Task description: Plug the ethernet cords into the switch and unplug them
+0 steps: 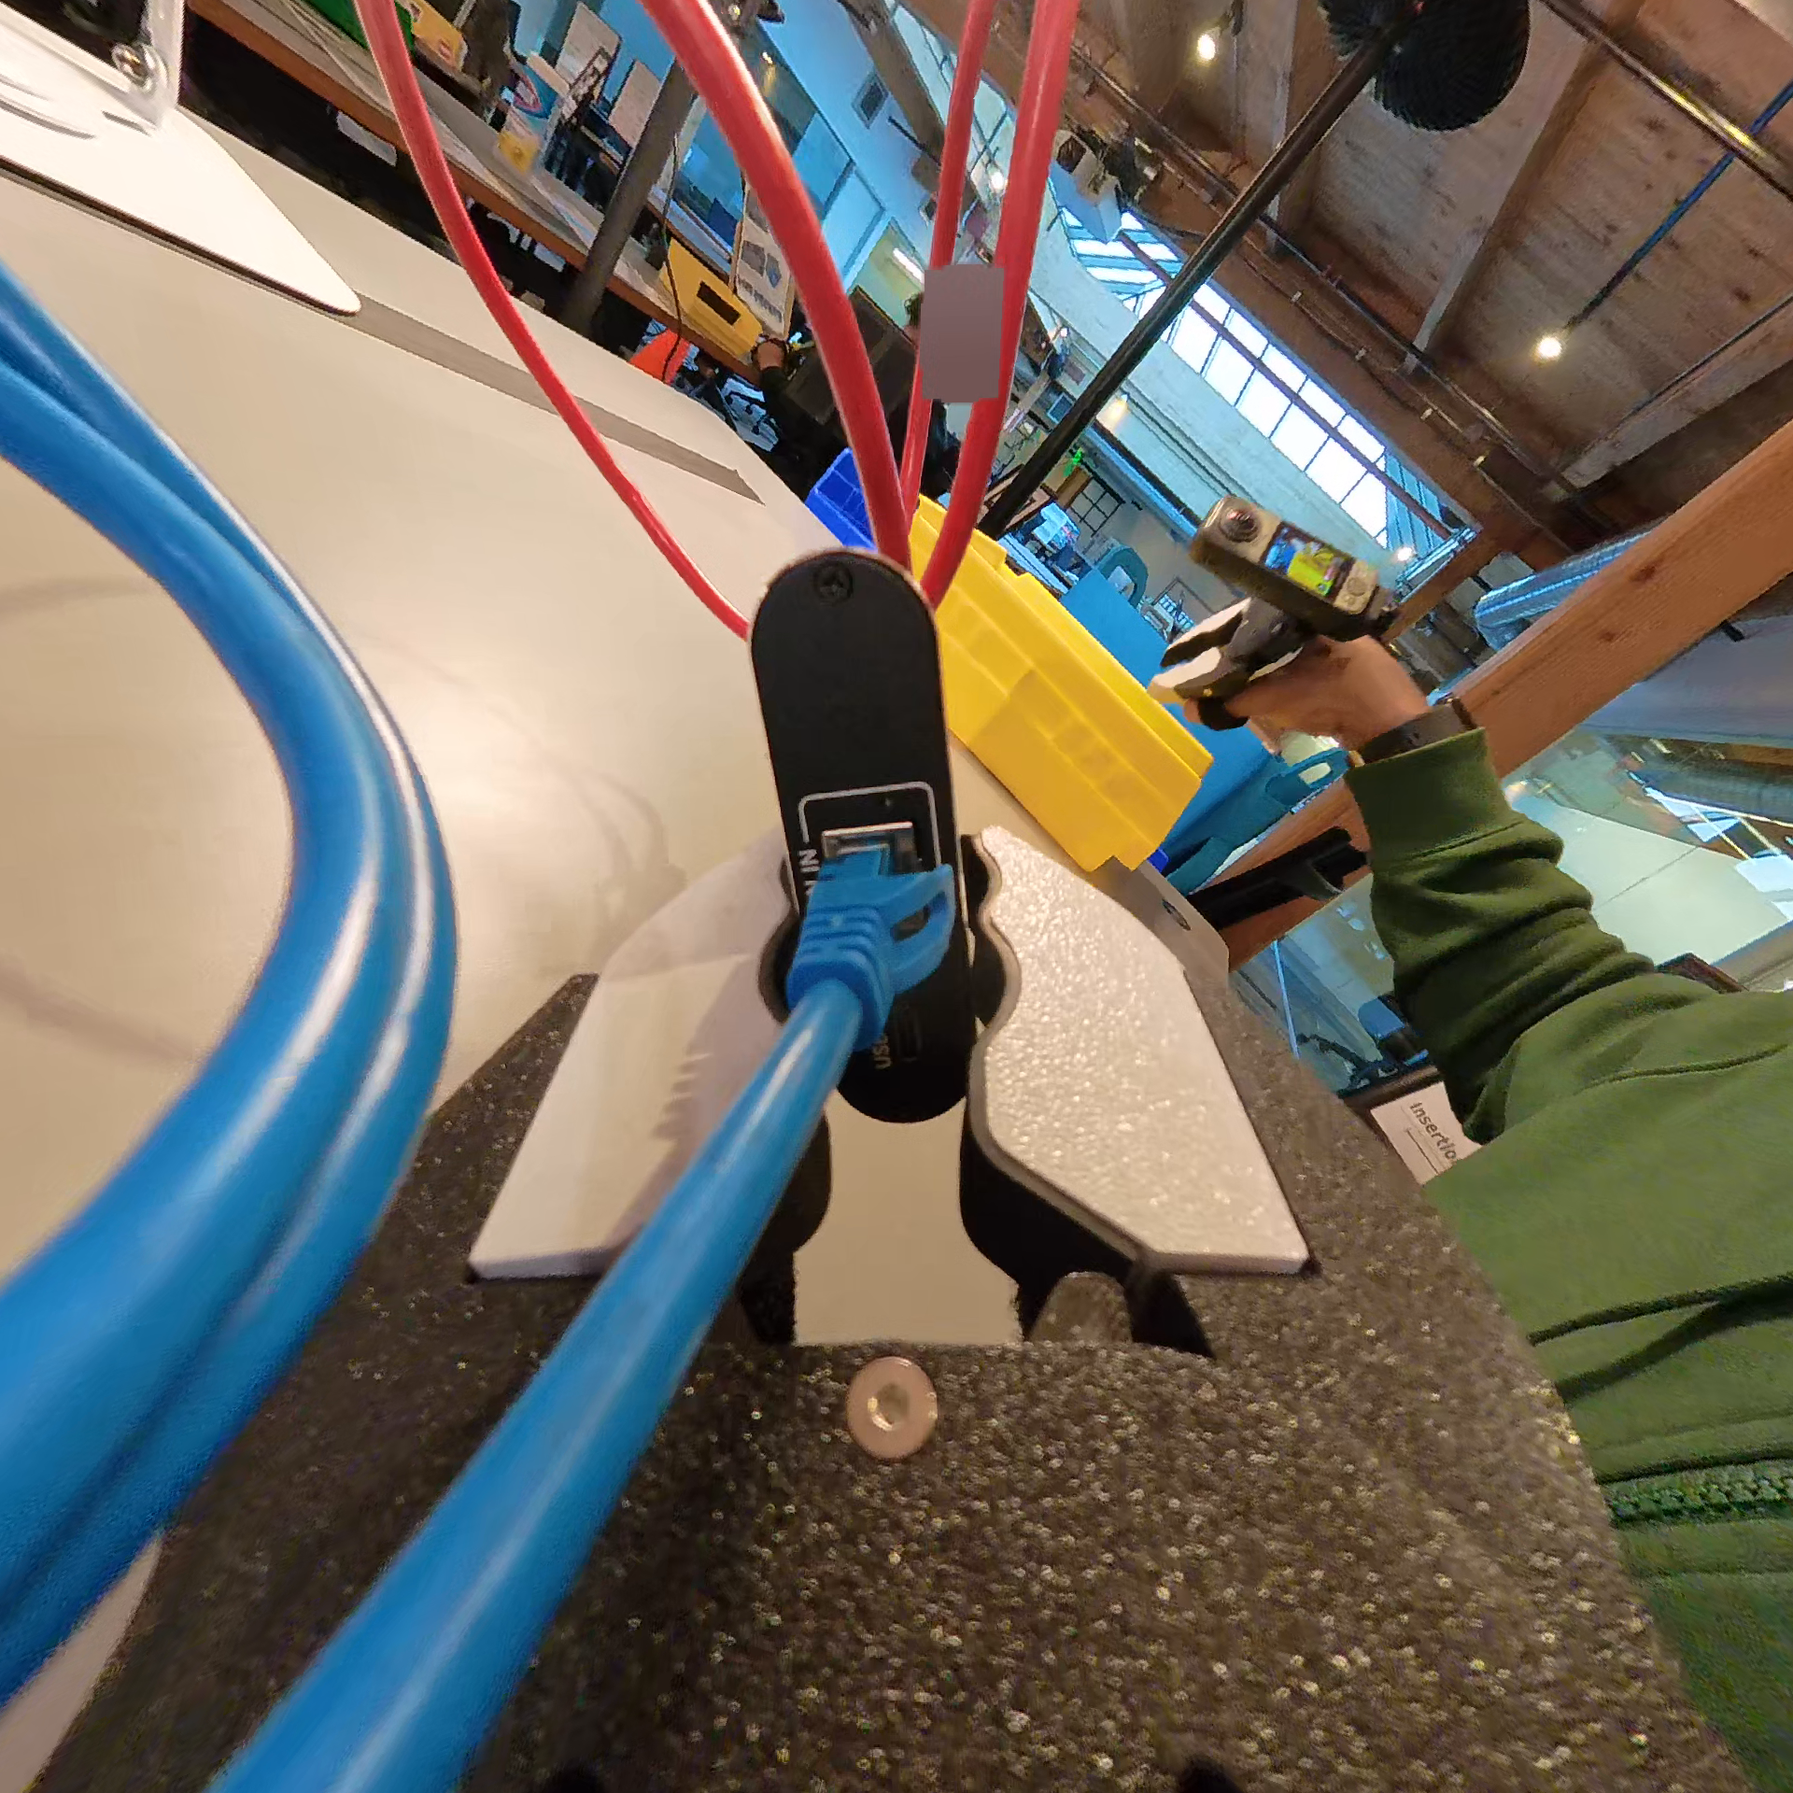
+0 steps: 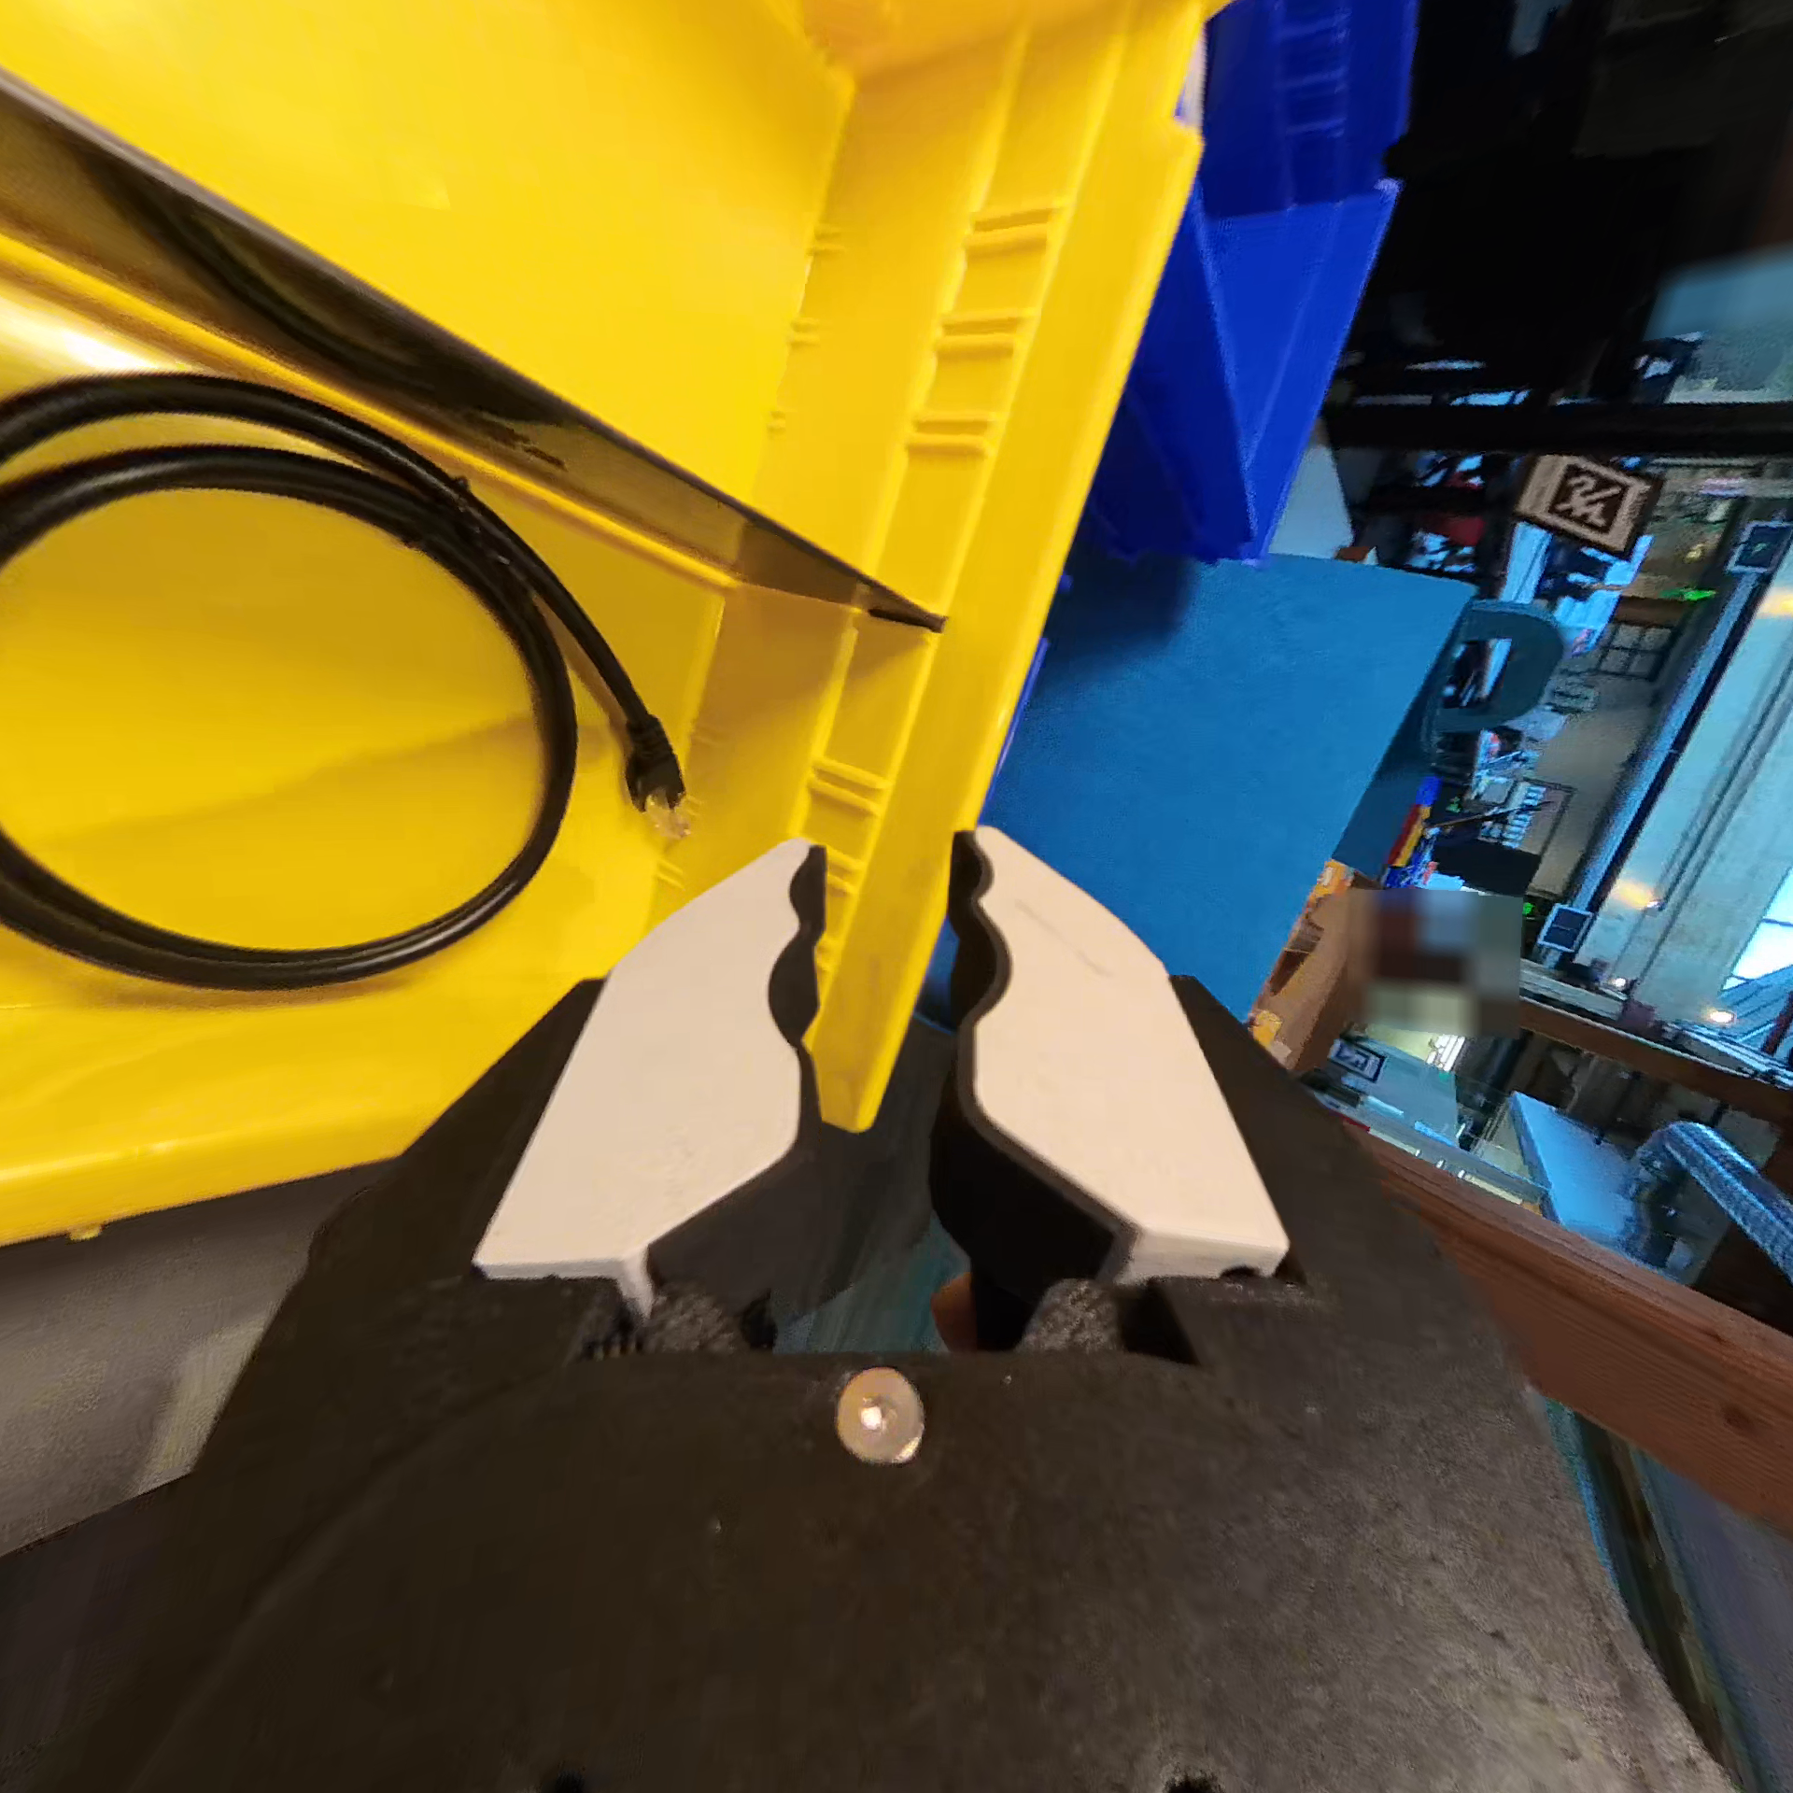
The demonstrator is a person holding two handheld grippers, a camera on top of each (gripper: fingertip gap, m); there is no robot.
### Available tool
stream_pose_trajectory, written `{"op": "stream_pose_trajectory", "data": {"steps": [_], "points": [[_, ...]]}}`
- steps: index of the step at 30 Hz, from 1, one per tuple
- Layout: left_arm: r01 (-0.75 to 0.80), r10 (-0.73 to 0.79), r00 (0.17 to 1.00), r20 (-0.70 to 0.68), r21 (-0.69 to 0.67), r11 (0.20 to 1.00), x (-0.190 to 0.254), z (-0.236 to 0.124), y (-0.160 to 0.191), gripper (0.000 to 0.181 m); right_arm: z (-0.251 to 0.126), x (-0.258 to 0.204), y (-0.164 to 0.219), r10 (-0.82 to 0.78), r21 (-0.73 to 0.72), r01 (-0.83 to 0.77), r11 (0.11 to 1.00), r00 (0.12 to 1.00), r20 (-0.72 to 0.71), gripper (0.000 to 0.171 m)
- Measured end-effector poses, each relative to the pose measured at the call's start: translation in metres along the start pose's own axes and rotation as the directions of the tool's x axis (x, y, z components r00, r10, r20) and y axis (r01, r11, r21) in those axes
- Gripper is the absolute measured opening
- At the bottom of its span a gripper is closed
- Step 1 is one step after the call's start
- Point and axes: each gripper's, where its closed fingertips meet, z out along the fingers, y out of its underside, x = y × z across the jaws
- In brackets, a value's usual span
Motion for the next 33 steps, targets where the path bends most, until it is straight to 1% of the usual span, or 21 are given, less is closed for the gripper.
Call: {"op": "stream_pose_trajectory", "data": {"steps": [3,6,11,14,17,19,20,22,24,27,29,30,33], "points": [[0.003,-0.003,1.000,-0.006,-0.007,1.000,0.000,0.001,0.001,0.029,-0.027,-0.001,-0.014,0.006,0.078,-0.004,0.997,0.999,-0.033,0.024],[0.004,-0.004,1.000,-0.007,-0.008,1.000,0.000,0.001,0.000,0.029,-0.055,-0.008,-0.037,0.001,0.158,0.010,0.987,0.998,-0.068,0.020],[-0.021,0.021,1.000,0.003,-0.018,1.000,-0.004,0.001,-0.004,0.029,-0.102,-0.040,-0.099,-0.054,0.319,0.075,0.945,0.996,-0.072,0.018],[-0.029,0.030,0.999,0.023,-0.042,0.999,-0.012,0.002,-0.010,0.029,-0.130,-0.075,-0.145,-0.104,0.440,0.106,0.892,0.994,-0.028,0.018],[-0.017,0.018,1.000,0.021,-0.057,0.998,-0.016,0.005,-0.023,0.029,-0.155,-0.124,-0.191,-0.171,0.566,0.112,0.817,0.984,0.052,0.018],[0.019,-0.019,1.000,0.001,-0.045,0.999,-0.016,0.009,-0.038,0.029,-0.174,-0.163,-0.220,-0.219,0.655,0.070,0.753,0.964,0.149,0.018],[0.046,-0.046,0.999,-0.013,-0.035,0.998,-0.016,0.011,-0.047,0.029,-0.186,-0.185,-0.233,-0.247,0.702,0.025,0.712,0.944,0.217,0.017],[0.091,-0.091,0.995,-0.040,-0.013,0.996,-0.017,0.019,-0.066,0.029,-0.216,-0.232,-0.253,-0.335,0.772,-0.106,0.627,0.857,0.391,0.017],[0.105,-0.104,0.992,-0.068,0.005,0.994,-0.022,0.031,-0.083,0.029,-0.256,-0.268,-0.269,-0.439,0.809,-0.277,0.518,0.726,0.530,0.018],[0.101,-0.097,0.988,-0.124,0.030,0.994,-0.034,0.052,-0.098,0.028,-0.304,-0.291,-0.287,-0.531,0.751,-0.513,0.416,0.534,0.658,0.022],[0.135,-0.125,0.975,-0.184,0.040,0.990,-0.040,0.066,-0.101,0.028,-0.319,-0.291,-0.300,-0.538,0.675,-0.634,0.378,0.443,0.717,0.024],[0.154,-0.139,0.966,-0.217,0.050,0.987,-0.042,0.071,-0.101,0.028,-0.322,-0.291,-0.306,-0.540,0.633,-0.678,0.373,0.397,0.743,0.026],[0.177,-0.150,0.955,-0.256,0.085,0.981,-0.047,0.077,-0.096,0.028,-0.316,-0.292,-0.319,-0.516,0.531,-0.769,0.355,0.313,0.798,0.033]]}}
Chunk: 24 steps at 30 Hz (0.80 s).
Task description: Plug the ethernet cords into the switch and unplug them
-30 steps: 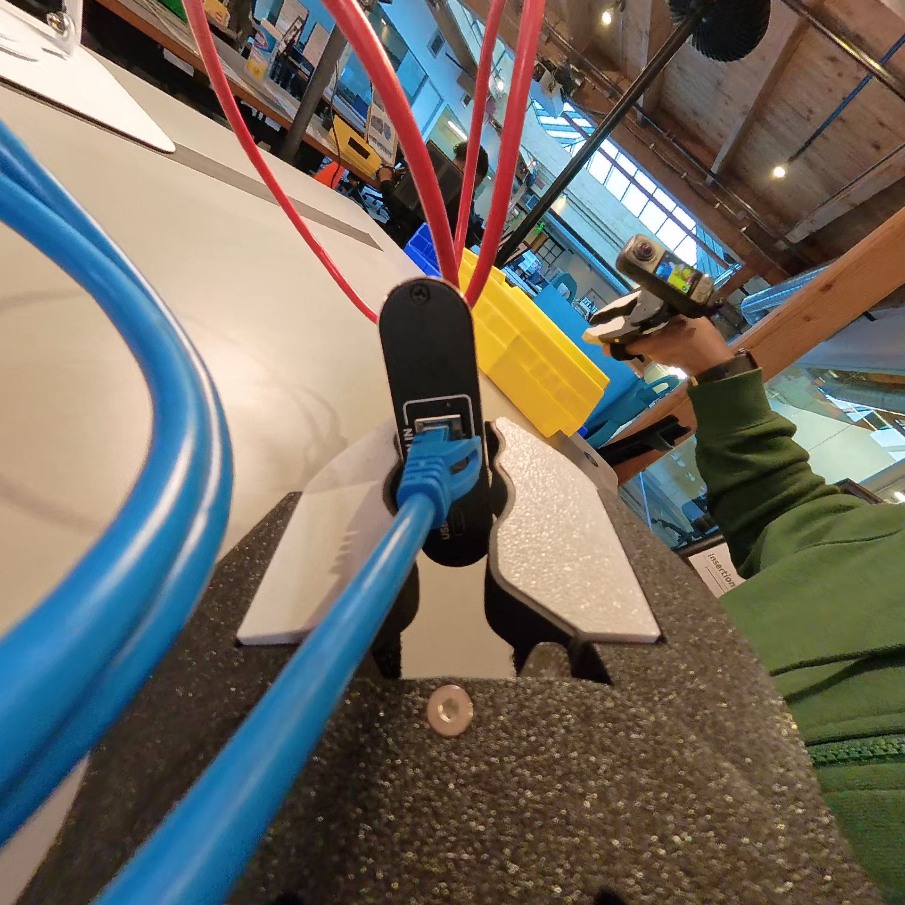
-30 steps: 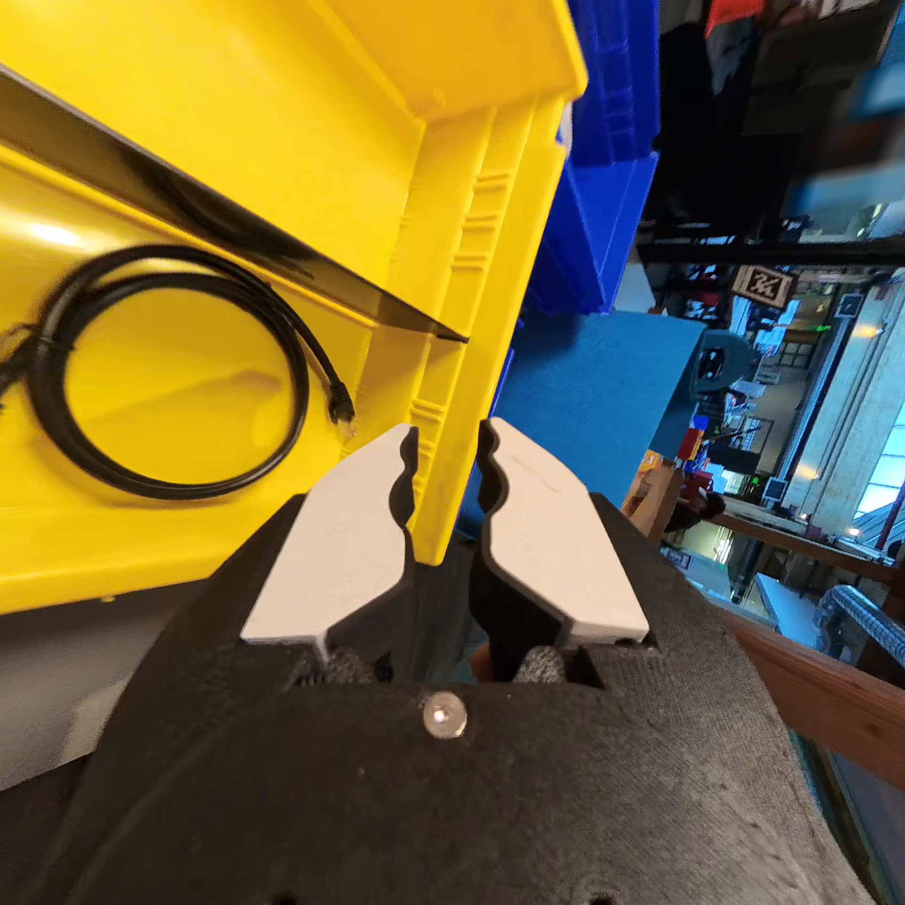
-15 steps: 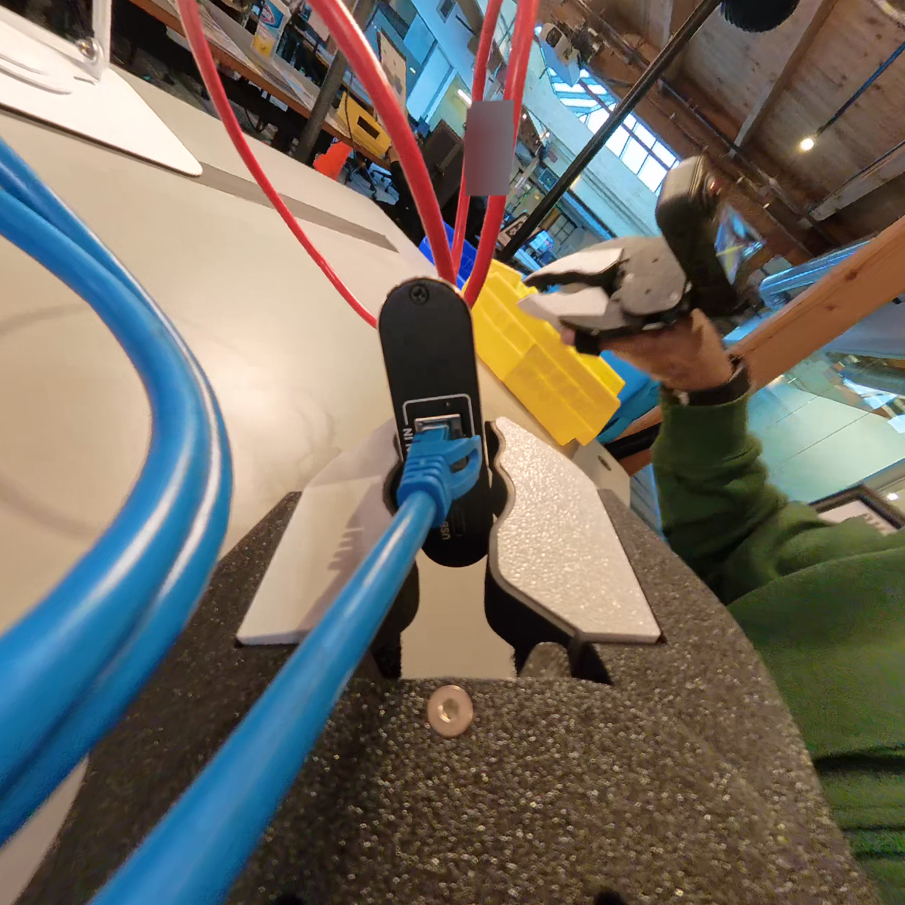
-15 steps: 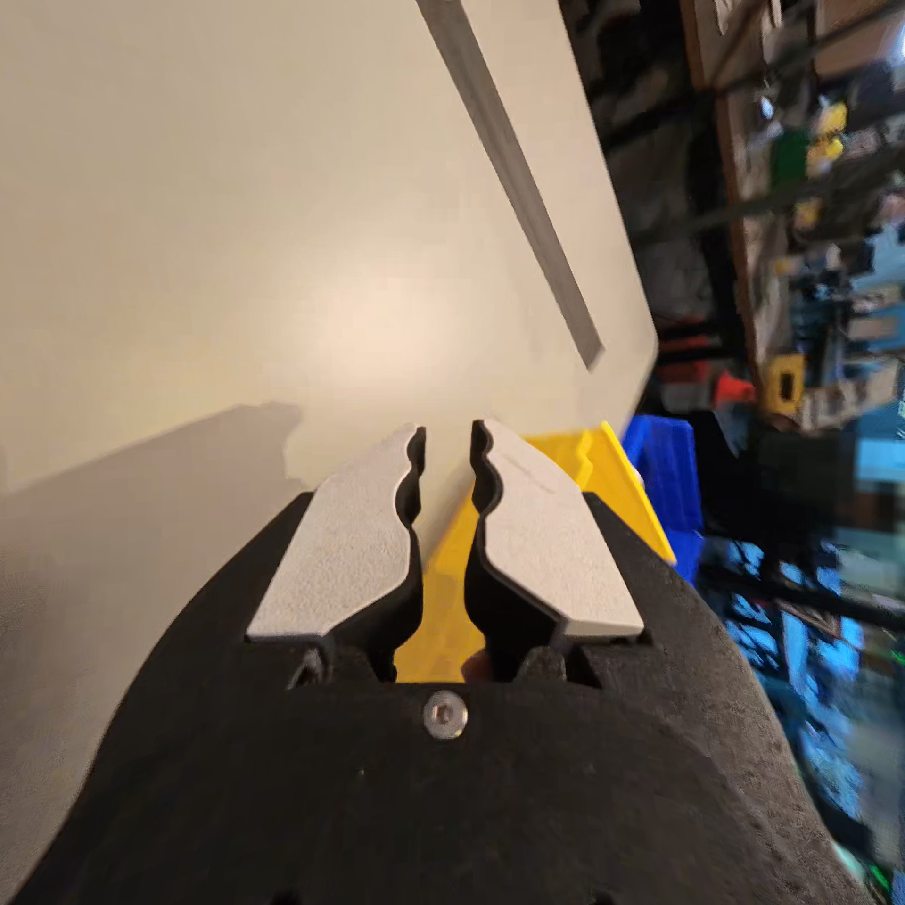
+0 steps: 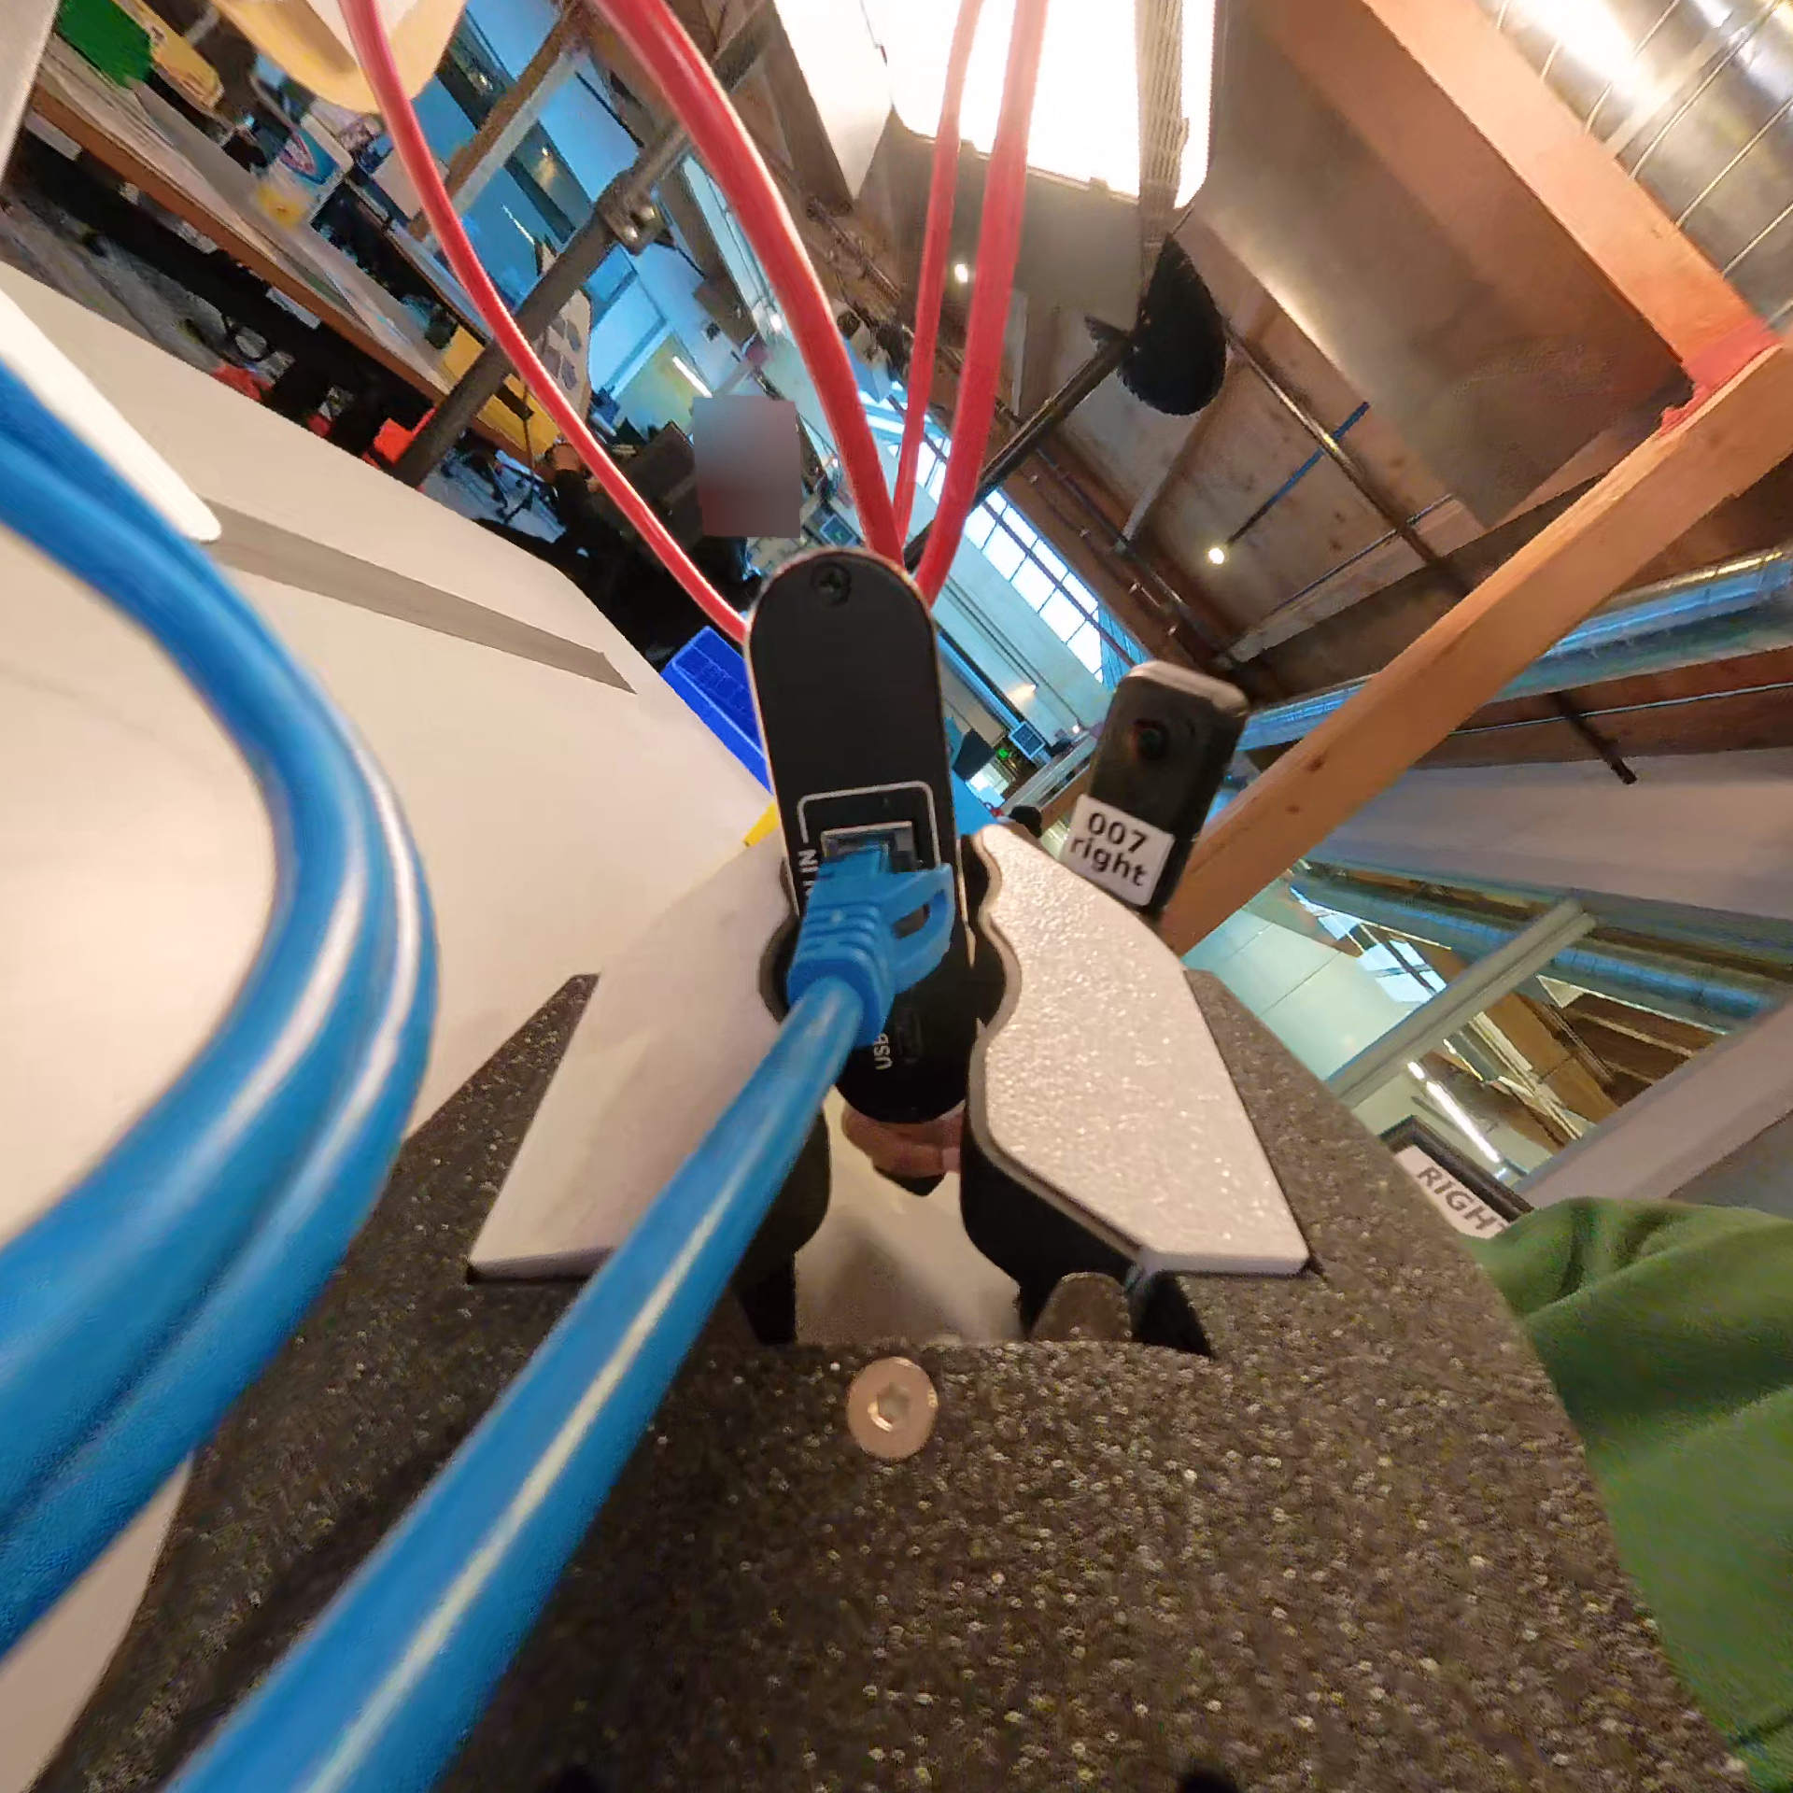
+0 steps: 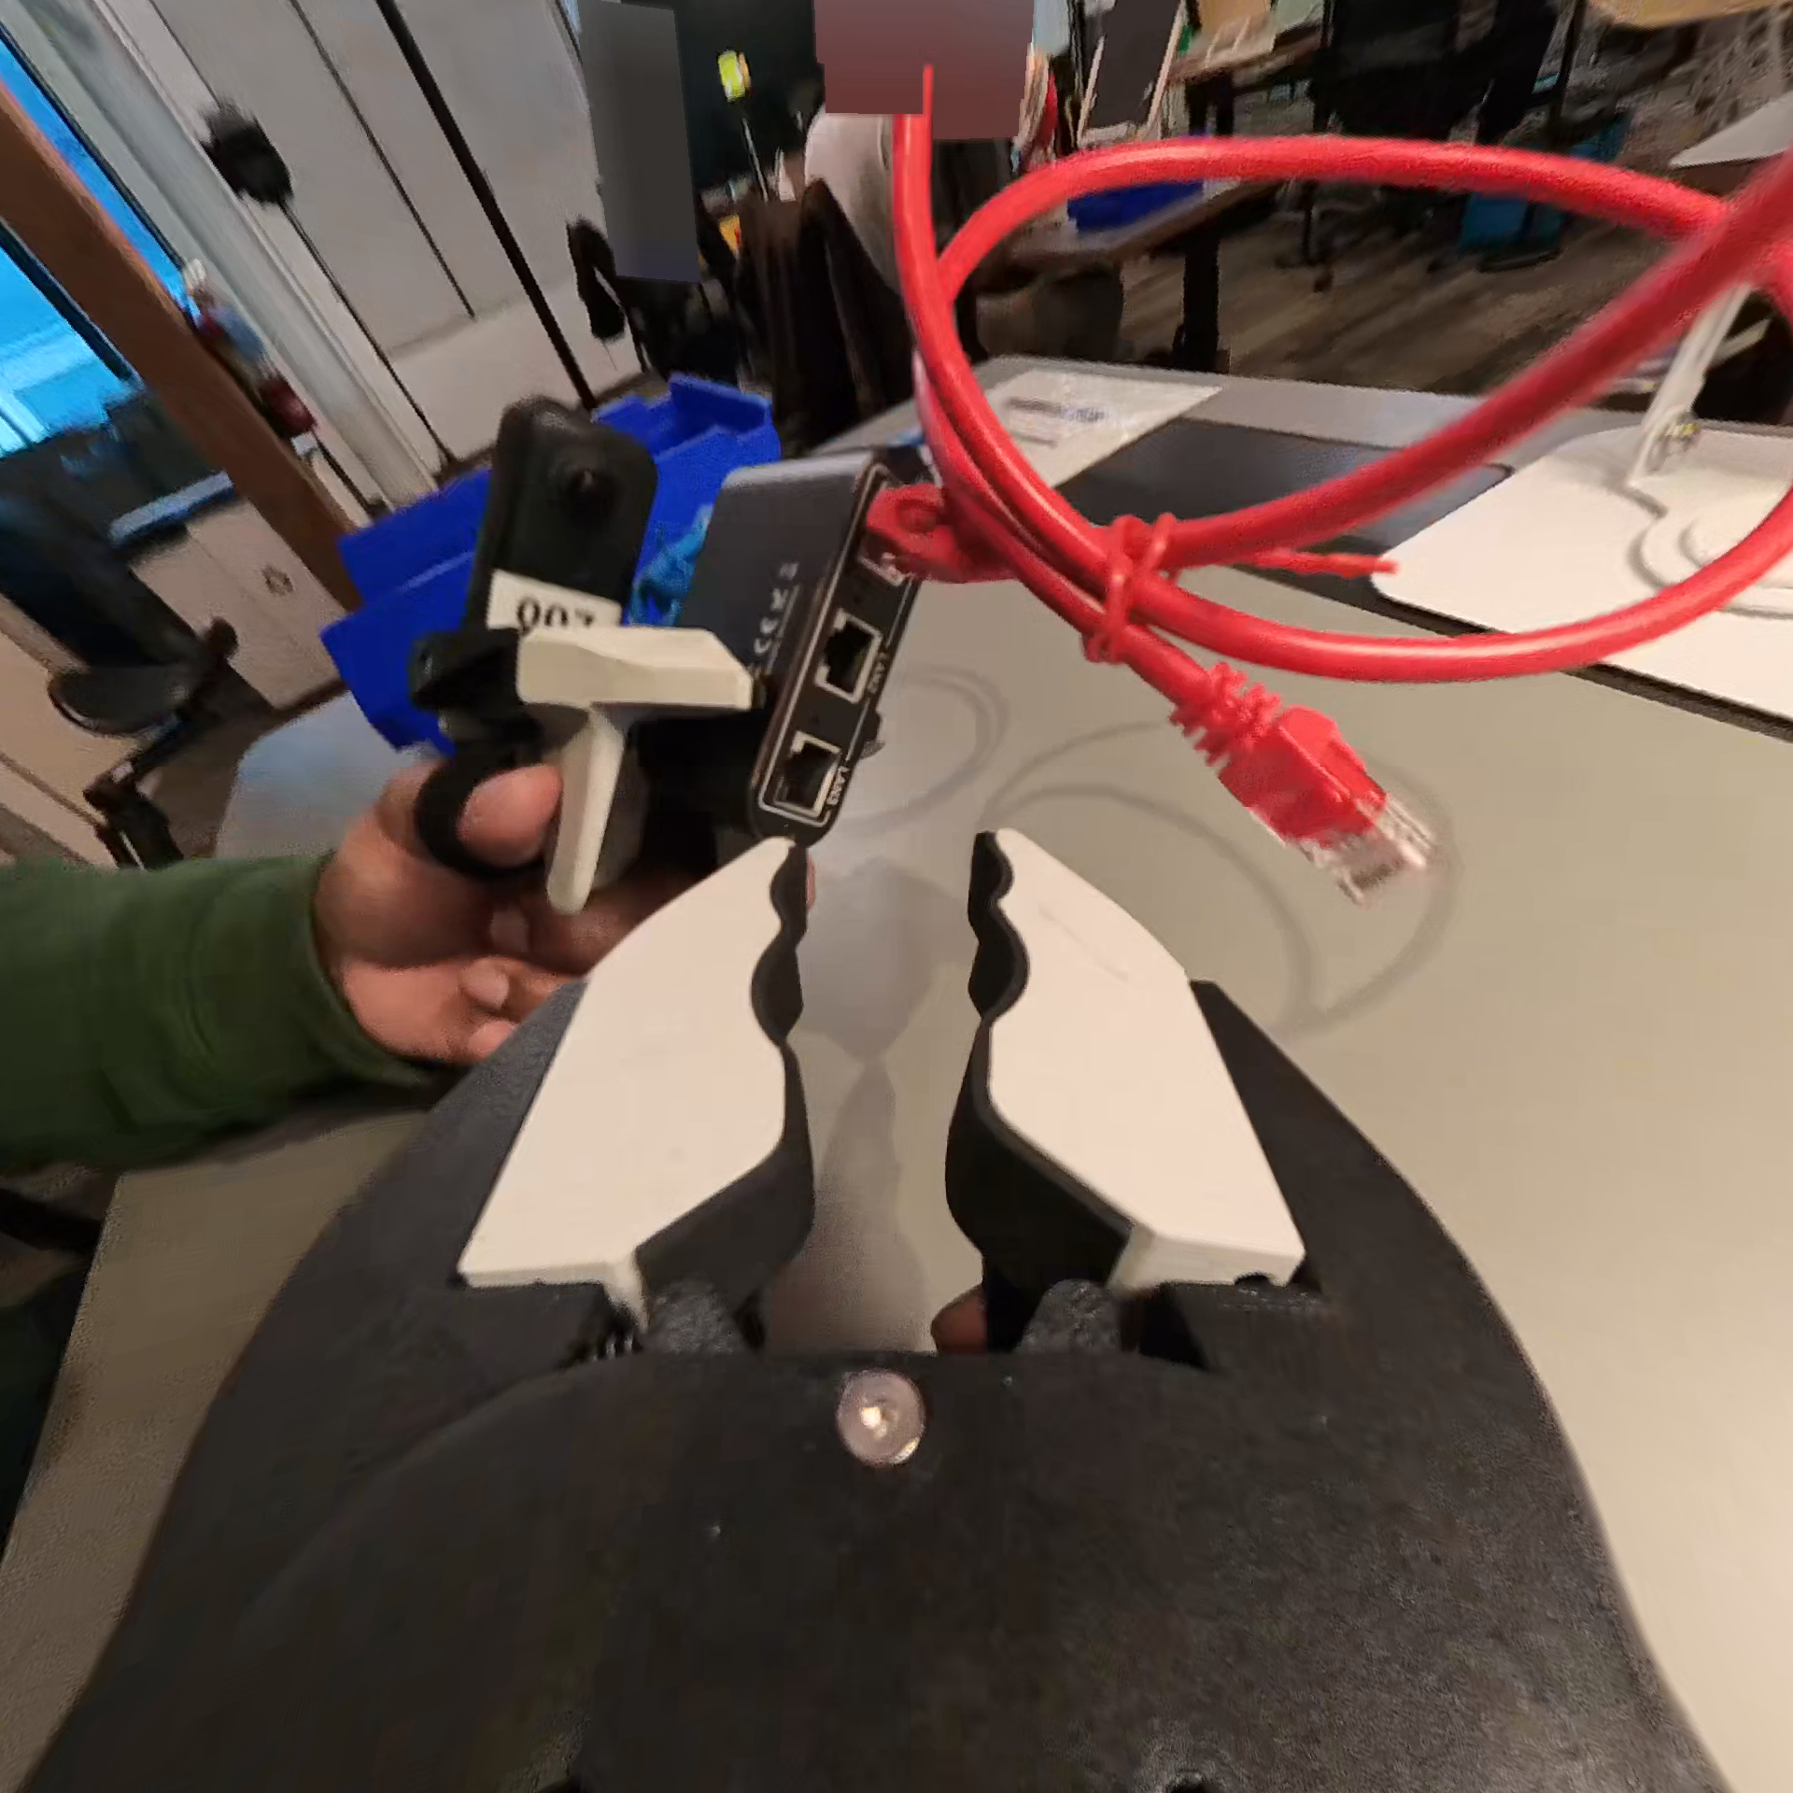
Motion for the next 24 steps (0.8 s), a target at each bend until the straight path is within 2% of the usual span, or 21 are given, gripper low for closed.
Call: {"op": "stream_pose_trajectory", "data": {"steps": [3,5,13,24], "points": [[-0.040,0.041,0.999,0.026,-0.024,0.999,-0.008,-0.008,0.012,0.028,-0.002,0.005,0.003,0.085,0.114,-0.089,0.990,0.996,0.040,0.034],[-0.058,0.060,0.997,0.044,-0.049,0.997,-0.010,-0.011,0.019,0.028,-0.001,0.000,0.008,0.096,0.100,-0.105,0.989,0.991,0.093,0.036],[-0.129,0.131,0.991,0.009,-0.120,0.984,-0.002,-0.008,0.031,0.029,-0.001,-0.001,0.008,0.168,0.177,-0.194,0.965,0.974,0.152,0.037],[-0.203,0.213,0.974,0.070,-0.126,0.971,-0.012,-0.018,0.021,0.029,-0.001,0.002,0.006,0.180,0.193,-0.209,0.959,0.971,0.158,0.035]]}}
